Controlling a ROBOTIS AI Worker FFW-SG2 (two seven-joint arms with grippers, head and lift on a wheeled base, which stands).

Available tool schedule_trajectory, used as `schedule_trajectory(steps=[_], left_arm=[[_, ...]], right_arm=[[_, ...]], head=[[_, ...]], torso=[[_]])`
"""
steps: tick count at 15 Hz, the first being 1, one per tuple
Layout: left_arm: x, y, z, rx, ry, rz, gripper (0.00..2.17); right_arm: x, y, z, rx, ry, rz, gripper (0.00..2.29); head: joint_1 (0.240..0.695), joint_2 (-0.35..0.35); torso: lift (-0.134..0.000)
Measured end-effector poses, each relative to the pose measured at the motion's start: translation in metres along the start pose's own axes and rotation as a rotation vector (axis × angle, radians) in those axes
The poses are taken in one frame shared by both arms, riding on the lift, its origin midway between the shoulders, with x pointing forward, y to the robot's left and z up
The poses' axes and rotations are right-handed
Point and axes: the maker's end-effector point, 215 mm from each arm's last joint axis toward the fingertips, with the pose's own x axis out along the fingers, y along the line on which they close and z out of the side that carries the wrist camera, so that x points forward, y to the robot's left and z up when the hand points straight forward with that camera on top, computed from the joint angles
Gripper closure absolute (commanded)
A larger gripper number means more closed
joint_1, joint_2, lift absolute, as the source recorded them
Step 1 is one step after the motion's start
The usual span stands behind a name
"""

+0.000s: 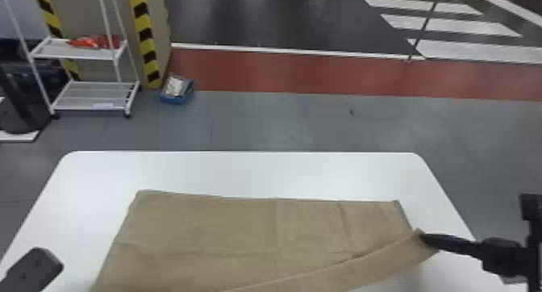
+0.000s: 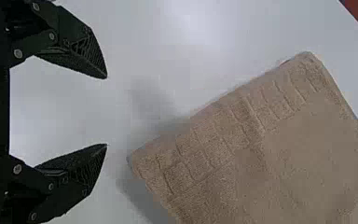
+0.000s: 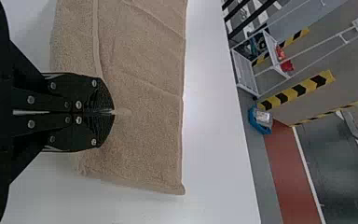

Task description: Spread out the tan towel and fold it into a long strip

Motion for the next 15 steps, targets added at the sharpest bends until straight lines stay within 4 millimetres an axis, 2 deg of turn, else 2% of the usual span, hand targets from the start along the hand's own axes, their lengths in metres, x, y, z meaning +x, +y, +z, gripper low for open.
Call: schedule_trajectory(steps=[3, 5, 6, 9, 13, 15], left_arm=[[-0.007, -0.028, 0.031, 0.184, -0.169, -0.026, 0.33], [-0.017, -0.048, 0.056, 0.306, -0.290, -0.041, 0.48], [-0.023, -0.059, 0.065, 0.361, -0.335, -0.059, 0.48], [-0.029, -0.085, 0.070, 0.466, -0.380, -0.116, 0.48], [-0.020, -0.095, 0.070, 0.551, -0.382, -0.105, 0.48], [-0.011, -0.097, 0.070, 0.590, -0.373, -0.087, 0.60]], right_arm=[[0.004, 0.001, 0.001, 0.001, 0.004, 0.004, 1.23], [0.006, 0.002, 0.000, 0.004, 0.006, 0.006, 1.23], [0.007, 0.002, 0.000, 0.006, 0.007, 0.007, 1.23], [0.006, 0.001, 0.000, 0.011, 0.007, 0.007, 1.23], [0.005, -0.001, 0.000, 0.022, 0.006, 0.004, 1.23], [0.004, -0.001, -0.001, 0.030, 0.007, 0.004, 1.23]], head=[[0.695, -0.181], [0.695, -0.220], [0.695, -0.236], [0.695, -0.288], [0.695, -0.304], [0.695, -0.307]], torso=[[0.000], [0.000], [0.000], [0.000], [0.000], [0.000]])
